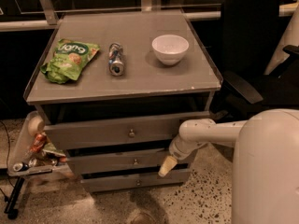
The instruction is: Open middle drawer
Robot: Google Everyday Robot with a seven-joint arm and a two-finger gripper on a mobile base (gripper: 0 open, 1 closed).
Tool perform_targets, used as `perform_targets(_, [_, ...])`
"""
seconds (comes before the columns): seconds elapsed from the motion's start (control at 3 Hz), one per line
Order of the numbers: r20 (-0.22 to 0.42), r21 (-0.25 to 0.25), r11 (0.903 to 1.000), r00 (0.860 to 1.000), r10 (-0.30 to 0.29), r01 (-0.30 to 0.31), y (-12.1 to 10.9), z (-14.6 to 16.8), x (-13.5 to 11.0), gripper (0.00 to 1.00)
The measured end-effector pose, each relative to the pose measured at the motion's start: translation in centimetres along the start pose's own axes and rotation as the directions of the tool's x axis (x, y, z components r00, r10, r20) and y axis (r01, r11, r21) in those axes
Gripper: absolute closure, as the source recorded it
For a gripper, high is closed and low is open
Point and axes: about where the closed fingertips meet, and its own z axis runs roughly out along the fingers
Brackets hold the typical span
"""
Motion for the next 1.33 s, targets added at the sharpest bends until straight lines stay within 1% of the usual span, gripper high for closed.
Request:
perform_targets(0.33, [-0.002,0.003,1.0000,1.000,0.002,-0.002,-0.5,0.7,0.1,0.00])
perform_targets(1.0, [-0.009,-0.005,1.0000,1.000,0.003,-0.003,-0.2,1.1,0.5,0.00])
perform_targets(1.33, [-0.046,-0.054,0.9983,0.999,0.017,-0.020,1.1,3.1,2.3,0.19])
